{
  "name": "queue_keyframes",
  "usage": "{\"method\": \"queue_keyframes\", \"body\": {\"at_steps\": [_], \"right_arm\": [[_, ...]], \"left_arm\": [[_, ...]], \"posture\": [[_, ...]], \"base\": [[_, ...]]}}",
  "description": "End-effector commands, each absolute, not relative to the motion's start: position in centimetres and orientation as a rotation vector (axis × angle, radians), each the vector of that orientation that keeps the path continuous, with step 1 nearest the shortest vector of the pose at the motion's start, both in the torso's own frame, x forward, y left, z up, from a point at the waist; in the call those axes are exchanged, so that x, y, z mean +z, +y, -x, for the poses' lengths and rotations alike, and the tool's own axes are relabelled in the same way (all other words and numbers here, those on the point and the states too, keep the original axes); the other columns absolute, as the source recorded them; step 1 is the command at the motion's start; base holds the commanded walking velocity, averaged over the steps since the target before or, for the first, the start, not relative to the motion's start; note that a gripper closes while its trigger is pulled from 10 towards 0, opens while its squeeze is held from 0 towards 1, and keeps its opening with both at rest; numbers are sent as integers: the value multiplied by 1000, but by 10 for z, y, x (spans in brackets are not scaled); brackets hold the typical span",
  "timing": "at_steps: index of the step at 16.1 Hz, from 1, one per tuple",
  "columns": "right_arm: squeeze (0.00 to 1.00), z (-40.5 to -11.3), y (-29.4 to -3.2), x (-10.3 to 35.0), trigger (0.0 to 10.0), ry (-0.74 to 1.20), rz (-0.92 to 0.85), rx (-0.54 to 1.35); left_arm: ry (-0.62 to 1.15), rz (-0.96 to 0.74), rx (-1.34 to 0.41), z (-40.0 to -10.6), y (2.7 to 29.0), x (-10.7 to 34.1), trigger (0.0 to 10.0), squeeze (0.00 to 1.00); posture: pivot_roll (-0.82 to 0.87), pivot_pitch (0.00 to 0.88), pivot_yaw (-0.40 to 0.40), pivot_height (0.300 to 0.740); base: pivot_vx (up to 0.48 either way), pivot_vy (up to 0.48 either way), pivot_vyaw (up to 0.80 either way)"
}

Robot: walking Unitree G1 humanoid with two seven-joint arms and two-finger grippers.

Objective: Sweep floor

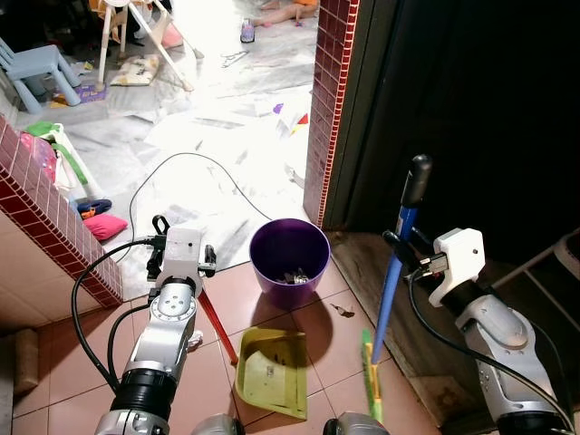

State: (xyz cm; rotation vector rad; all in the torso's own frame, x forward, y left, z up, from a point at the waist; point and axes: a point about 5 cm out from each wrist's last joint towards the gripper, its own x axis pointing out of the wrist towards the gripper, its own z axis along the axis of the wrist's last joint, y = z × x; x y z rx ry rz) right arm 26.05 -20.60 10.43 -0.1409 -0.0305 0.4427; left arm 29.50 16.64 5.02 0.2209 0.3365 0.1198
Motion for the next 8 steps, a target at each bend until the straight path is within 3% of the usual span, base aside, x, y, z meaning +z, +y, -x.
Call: {"method": "queue_keyframes", "body": {"at_steps": [1, 2, 3, 7, 8], "right_arm": [[0, -265, -207, 119, 10000, -85, 154, 448], [0, -264, -207, 118, 10000, -83, 153, 449], [0, -260, -205, 117, 10000, -70, 144, 465], [0, -254, -197, 110, 10000, -44, 132, 517], [0, -256, -195, 110, 10000, -49, 134, 524]], "left_arm": [[338, -209, 115, -295, 166, 48, 10000, 0], [346, -214, 109, -290, 165, 44, 10000, 698], [365, -212, 98, -280, 162, 40, 10000, 1000], [351, -219, 90, -264, 158, 44, 10000, 1000], [349, -222, 94, -263, 158, 45, 10000, 176]], "posture": [[-242, 0, -6, 740], [-241, 0, -11, 740], [-226, 0, -25, 740], [-204, 0, -39, 740], [-204, 0, -39, 740]], "base": [[0, 0, 0], [0, 0, 0], [0, 0, 0], [0, 0, 0], [0, 0, 0]]}}
